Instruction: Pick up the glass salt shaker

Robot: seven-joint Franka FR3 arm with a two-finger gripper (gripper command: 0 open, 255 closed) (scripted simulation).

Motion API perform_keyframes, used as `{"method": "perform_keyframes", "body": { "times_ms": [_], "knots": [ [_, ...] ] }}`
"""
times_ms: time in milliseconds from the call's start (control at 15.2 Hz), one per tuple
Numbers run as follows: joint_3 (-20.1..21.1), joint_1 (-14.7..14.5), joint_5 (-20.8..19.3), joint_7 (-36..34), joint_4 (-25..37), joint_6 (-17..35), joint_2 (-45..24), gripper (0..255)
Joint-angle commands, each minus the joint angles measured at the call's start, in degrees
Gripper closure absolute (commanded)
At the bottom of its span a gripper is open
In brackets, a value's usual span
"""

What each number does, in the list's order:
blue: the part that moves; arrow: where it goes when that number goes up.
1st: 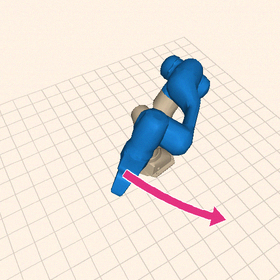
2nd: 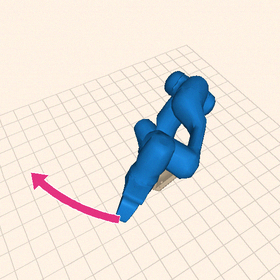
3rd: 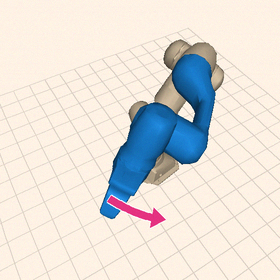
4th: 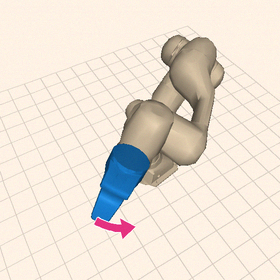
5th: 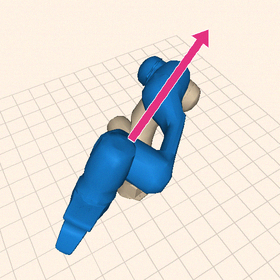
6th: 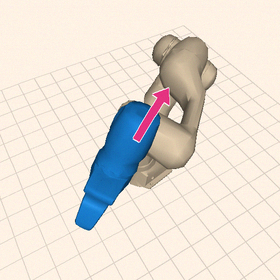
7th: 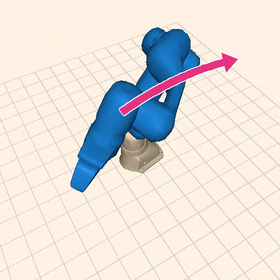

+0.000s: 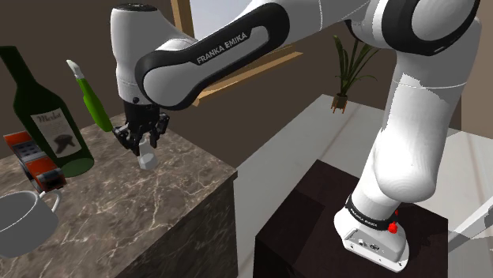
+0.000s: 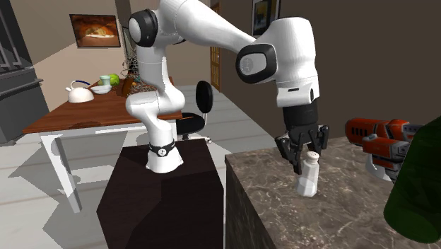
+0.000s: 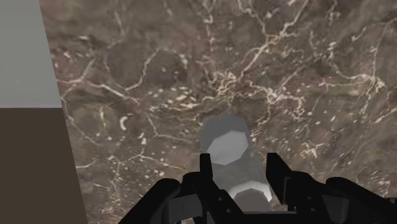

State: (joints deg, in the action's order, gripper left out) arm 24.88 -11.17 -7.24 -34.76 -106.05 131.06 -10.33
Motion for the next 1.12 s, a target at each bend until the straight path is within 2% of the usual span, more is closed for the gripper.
{"method": "perform_keyframes", "body": {
  "times_ms": [0, 264, 1056],
  "knots": [
    [0.0, 0.0, 0.0, 0.0, 0.0, 0.0, -0.1, 255],
    [0.0, 0.0, -0.1, 0.0, 0.0, 0.0, -0.2, 255],
    [0.3, 0.1, 1.5, 1.1, 6.9, -8.7, 1.8, 255]
  ]
}}
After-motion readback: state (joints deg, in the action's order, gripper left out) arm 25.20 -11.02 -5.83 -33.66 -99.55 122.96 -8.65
